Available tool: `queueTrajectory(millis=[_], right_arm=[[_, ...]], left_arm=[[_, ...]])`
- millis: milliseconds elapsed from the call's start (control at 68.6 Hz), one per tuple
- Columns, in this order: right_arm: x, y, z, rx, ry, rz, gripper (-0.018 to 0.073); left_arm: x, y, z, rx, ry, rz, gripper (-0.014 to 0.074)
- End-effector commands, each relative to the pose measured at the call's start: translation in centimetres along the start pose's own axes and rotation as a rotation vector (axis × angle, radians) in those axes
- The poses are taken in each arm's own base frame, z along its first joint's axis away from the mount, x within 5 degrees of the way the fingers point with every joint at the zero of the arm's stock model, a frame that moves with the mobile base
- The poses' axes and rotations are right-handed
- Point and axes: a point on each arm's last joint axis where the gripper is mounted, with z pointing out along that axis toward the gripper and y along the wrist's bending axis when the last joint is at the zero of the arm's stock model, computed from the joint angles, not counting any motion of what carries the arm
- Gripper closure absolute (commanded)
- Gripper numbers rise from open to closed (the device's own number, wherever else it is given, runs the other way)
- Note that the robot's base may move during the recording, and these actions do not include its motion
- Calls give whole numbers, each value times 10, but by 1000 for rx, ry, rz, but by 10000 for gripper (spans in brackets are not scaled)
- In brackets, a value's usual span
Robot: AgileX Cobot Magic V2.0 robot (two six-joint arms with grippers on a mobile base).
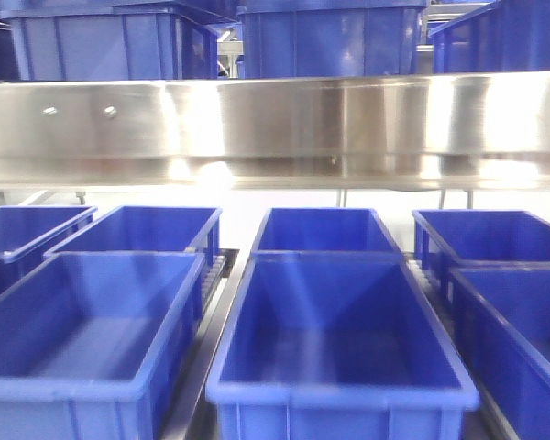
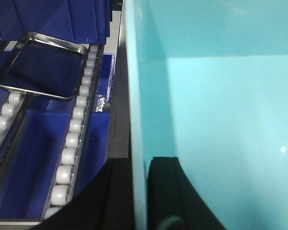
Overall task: Move two blue bins to right shelf middle
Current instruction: 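Back the base away from the shelf holding the teal bin in both grippers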
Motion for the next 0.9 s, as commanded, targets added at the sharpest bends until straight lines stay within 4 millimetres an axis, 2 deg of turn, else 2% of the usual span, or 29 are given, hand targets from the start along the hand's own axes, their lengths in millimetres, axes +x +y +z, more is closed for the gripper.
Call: queueTrajectory(millis=[0, 889], right_arm=[[-14, 1, -15, -39, -123, 5, 721], [-14, 1, -15, -39, -124, 5, 721]], left_arm=[[-11, 0, -15, 42, -100, -11, 707], [-11, 0, -15, 42, -100, -11, 707]])
